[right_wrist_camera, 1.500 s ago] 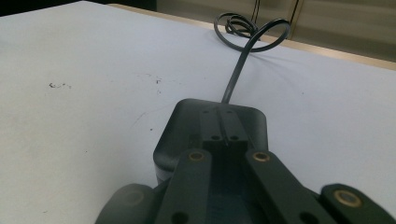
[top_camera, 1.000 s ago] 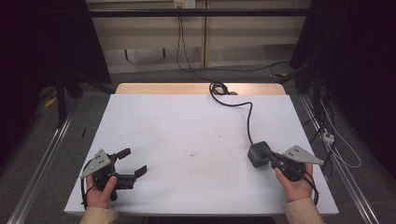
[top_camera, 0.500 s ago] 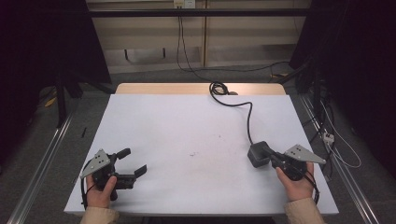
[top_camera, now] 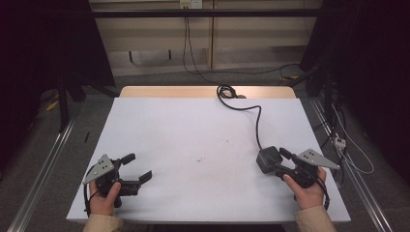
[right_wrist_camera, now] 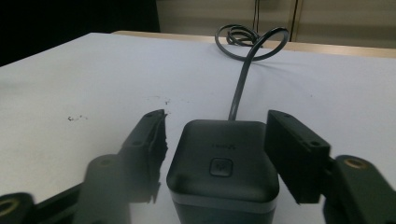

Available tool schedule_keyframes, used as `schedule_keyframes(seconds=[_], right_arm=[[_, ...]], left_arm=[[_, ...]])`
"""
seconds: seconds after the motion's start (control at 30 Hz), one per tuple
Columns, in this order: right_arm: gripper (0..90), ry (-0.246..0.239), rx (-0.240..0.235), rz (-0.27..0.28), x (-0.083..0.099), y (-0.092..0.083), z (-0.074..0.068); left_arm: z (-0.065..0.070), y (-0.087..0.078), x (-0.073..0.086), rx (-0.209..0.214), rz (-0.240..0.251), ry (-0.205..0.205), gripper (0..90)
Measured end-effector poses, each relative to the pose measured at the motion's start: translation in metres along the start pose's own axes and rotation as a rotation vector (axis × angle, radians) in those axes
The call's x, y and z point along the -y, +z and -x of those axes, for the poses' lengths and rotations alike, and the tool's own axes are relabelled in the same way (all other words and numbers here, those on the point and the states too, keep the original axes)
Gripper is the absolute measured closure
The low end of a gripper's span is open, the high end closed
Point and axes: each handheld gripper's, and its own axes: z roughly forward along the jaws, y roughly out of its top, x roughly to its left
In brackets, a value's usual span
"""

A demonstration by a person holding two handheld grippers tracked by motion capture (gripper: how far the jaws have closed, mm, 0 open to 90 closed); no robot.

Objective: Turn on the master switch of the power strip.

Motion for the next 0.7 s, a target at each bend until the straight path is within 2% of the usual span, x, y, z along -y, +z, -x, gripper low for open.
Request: schedule_keyframes(seconds=[0.1, 0.27, 0.7], right_arm=[[25.7, 0.001, -0.009, -0.001, 0.0006, 0.0013, -0.0016], [19.0, -0.025, 0.001, 0.002, 0.0011, 0.0004, -0.0045], [11.1, -0.037, -0.002, 0.022, 0.0068, -0.0059, -0.0043]], left_arm=[[0.0003, 0.0005, -0.0001, 0.001, -0.003, 0.002, 3.2], [0.0009, 0.0014, 0.0001, 0.004, -0.008, 0.003, 3.2], [0.0010, 0.0028, -0.0001, 0.010, -0.005, 0.000, 3.3]])
